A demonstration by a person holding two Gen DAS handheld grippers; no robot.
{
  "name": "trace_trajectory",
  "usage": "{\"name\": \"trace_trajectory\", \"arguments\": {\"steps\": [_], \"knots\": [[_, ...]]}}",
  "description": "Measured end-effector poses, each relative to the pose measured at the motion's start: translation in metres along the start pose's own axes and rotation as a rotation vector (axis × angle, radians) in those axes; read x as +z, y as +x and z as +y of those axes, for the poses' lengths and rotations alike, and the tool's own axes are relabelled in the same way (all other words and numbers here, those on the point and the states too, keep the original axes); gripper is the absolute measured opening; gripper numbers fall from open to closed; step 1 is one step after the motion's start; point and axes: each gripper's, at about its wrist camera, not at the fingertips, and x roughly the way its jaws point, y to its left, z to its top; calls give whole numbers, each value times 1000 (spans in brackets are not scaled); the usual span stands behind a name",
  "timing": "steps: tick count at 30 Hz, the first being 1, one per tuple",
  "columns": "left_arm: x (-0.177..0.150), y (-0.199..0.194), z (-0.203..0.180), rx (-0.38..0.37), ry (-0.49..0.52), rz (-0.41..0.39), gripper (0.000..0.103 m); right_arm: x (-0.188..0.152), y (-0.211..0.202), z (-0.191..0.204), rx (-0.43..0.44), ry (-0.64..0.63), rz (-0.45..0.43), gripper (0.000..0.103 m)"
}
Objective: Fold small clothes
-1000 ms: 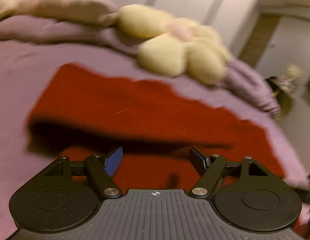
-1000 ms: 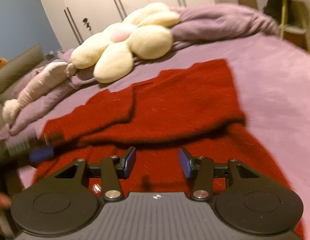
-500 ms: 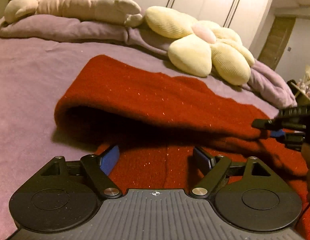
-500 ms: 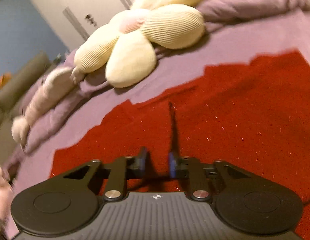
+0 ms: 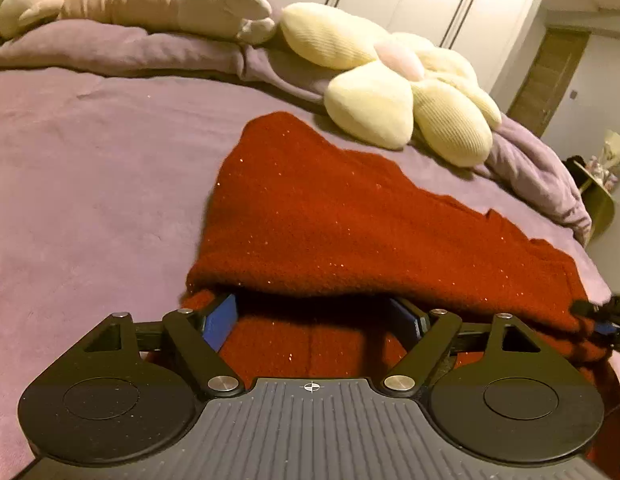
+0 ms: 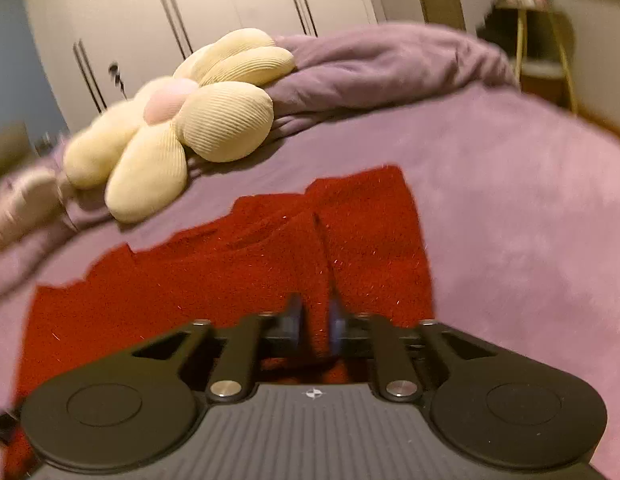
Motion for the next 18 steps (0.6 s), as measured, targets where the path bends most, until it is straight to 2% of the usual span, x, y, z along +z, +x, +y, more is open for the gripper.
{"name": "trace_trajectory", "arguments": {"steps": [1,2,4,6,7,10,13,14,16,18], "knots": [[0,0,0,1,0,3,85,0,2,-4,43,49,15,44],[1,0,-1,1,-2,7,85,2,4,-7,67,83,18,48],[2,-3,-2,-2,-13,5,85,6,13,3,50,50,26,48],[3,-7,-3,-17,-21,5,85,5,20,14,16,-33,39,27],[3,-9,-5,-22,-24,5,85,5,20,20,0,-75,33,9],[4,-21,-6,-52,-45,2,85,8,2,28,-27,-177,-43,8],[6,-31,-7,-75,-51,-6,85,7,-17,28,-182,-285,-178,8],[6,-31,-7,-73,-50,2,85,6,-17,25,-225,-306,-182,8],[8,-28,-11,-66,-35,14,85,4,-6,14,-213,-302,-106,8],[10,-23,-18,-37,-6,26,83,0,2,9,-228,-314,-63,16]]}}
